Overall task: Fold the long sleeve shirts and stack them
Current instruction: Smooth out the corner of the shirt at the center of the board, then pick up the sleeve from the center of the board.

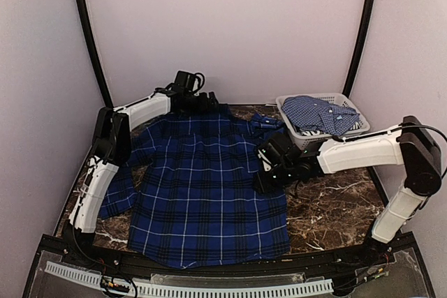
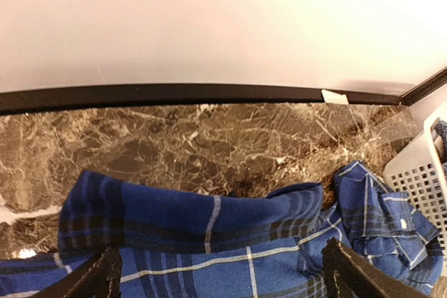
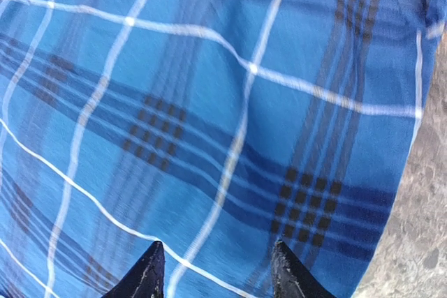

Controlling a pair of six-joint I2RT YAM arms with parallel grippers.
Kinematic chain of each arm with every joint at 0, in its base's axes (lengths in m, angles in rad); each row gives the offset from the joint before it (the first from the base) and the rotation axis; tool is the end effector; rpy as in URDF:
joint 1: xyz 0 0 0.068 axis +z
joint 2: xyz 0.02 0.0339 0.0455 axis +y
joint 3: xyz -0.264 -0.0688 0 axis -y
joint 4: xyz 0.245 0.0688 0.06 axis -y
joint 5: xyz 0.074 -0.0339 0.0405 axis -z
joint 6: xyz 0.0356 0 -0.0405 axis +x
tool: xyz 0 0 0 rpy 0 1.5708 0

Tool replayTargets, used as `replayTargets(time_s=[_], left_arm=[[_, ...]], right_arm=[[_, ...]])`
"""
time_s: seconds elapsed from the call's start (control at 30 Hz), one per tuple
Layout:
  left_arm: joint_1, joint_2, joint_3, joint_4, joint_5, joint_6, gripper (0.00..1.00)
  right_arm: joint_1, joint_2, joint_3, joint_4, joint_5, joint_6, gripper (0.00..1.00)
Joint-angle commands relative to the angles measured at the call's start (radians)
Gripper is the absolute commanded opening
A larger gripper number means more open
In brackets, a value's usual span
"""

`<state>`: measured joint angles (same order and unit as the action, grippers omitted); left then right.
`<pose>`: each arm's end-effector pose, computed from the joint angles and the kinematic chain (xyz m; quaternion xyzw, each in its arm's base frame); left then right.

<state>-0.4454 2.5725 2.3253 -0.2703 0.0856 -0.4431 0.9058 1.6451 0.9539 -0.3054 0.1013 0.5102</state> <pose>0.5309 -0.2568 0.1998 0.0225 0.8637 -0.2492 0.4375 0.2040 0.2543 0.1750 -0.1742 0.9420 0.1470 0.2464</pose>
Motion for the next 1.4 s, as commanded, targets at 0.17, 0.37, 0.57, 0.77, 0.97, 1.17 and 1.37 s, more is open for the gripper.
replayTargets(time_s=[0.17,0.37,0.57,0.77,0.97,1.17,1.37], left_arm=[[0.025,-0.163,-0.05,-0.099,0.043,0.04,0.93],[0.025,-0.424,-0.411,-0.072,-0.033,-0.007,0.87],[0.025,-0.775,-0.903,0.039,-0.108,-0.088,0.83],[0.025,-1.082,-1.248,0.007,-0.198,-0.193,0.83],[0.025,-1.297,-1.494,-0.112,-0.262,-0.349,0.83],[0.025,-1.469,-1.648,-0.308,-0.36,-0.479,0.84],[0.027,-1.535,-1.736,-0.484,-0.462,-0.632,0.84]], right_arm=[[-0.009,0.03,0.112,0.017,-0.014,-0.025,0.49],[-0.02,0.058,0.138,0.059,-0.033,-0.037,0.49],[-0.031,0.086,0.152,0.112,-0.057,-0.044,0.49],[-0.033,0.097,0.157,0.132,-0.071,-0.055,0.49],[-0.033,0.089,0.154,0.145,-0.074,-0.062,0.49],[-0.033,0.077,0.132,0.169,-0.089,-0.052,0.49],[-0.032,0.066,0.115,0.182,-0.093,-0.048,0.49]])
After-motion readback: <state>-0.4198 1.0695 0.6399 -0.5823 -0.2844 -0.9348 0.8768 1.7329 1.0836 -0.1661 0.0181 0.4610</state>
